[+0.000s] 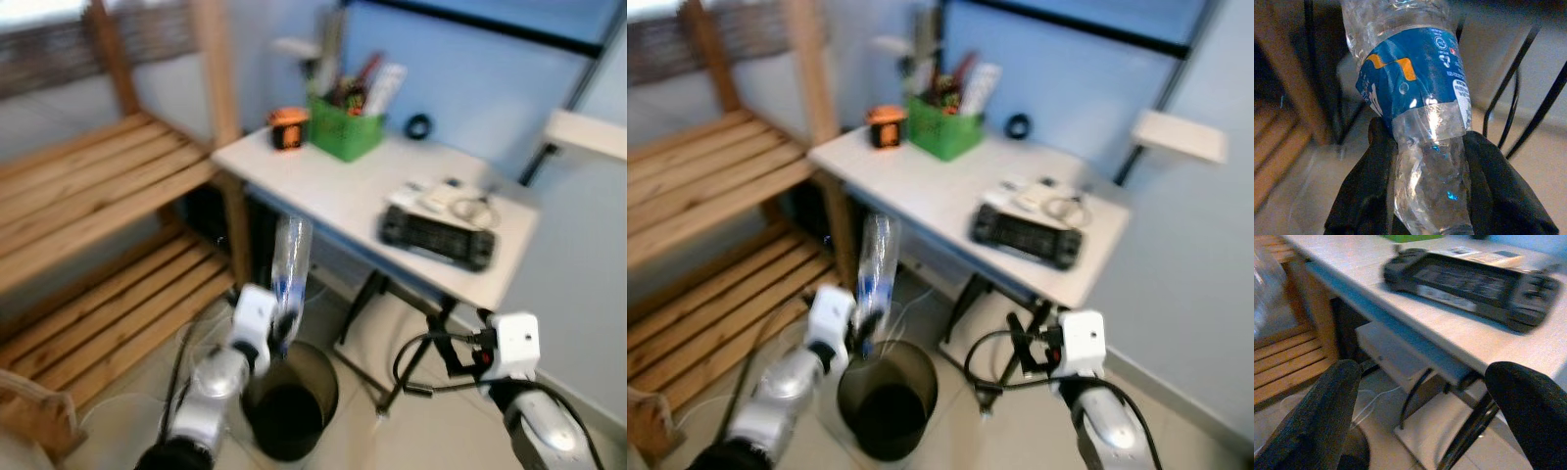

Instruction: Clean up the room

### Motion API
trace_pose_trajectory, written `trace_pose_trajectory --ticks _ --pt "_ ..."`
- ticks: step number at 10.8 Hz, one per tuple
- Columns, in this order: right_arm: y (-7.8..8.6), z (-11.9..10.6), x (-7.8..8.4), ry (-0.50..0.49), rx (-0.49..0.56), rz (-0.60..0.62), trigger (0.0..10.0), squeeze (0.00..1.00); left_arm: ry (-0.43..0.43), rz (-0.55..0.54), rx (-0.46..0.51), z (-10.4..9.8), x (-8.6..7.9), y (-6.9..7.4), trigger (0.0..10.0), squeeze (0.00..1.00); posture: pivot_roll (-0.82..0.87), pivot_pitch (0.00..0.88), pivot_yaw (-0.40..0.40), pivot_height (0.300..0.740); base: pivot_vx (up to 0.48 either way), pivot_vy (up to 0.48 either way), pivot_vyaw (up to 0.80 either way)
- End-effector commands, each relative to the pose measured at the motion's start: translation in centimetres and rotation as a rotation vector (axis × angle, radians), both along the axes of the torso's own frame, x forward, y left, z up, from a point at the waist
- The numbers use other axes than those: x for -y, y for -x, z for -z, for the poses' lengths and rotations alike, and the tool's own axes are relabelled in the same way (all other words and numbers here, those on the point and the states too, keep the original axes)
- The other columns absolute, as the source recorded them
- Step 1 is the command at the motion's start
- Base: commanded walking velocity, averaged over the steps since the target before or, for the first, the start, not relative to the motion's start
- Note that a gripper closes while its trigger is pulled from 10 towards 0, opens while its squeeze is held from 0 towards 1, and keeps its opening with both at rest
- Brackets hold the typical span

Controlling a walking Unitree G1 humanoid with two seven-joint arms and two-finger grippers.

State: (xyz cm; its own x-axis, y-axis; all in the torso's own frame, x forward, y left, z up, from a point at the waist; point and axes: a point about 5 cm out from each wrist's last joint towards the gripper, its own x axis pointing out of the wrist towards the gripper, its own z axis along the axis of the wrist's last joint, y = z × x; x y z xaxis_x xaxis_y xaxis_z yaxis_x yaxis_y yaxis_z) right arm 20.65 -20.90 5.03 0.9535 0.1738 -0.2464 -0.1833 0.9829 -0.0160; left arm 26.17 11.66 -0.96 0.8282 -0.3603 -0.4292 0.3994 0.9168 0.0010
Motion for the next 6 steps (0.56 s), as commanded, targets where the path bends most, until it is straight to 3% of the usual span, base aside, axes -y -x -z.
trace_pose_trajectory --ticks 1,6 --pt "0.3 -0.5 1.0 0.004 -0.017 0.01 10.0 0.0 -0.031 0.031 0.0 0.2 1.3 -0.2 10.0 0.0 -0.21 0.042 -0.093 0.732 0.0 0.0 0.0" --pt "3.2 -3.1 3.7 0.044 -0.109 -0.059 10.0 0.0 -0.264 0.005 -0.138 3.3 0.9 1.3 10.0 0.0 -0.34 0.133 -0.195 0.732 0.0 0.0 0.0"
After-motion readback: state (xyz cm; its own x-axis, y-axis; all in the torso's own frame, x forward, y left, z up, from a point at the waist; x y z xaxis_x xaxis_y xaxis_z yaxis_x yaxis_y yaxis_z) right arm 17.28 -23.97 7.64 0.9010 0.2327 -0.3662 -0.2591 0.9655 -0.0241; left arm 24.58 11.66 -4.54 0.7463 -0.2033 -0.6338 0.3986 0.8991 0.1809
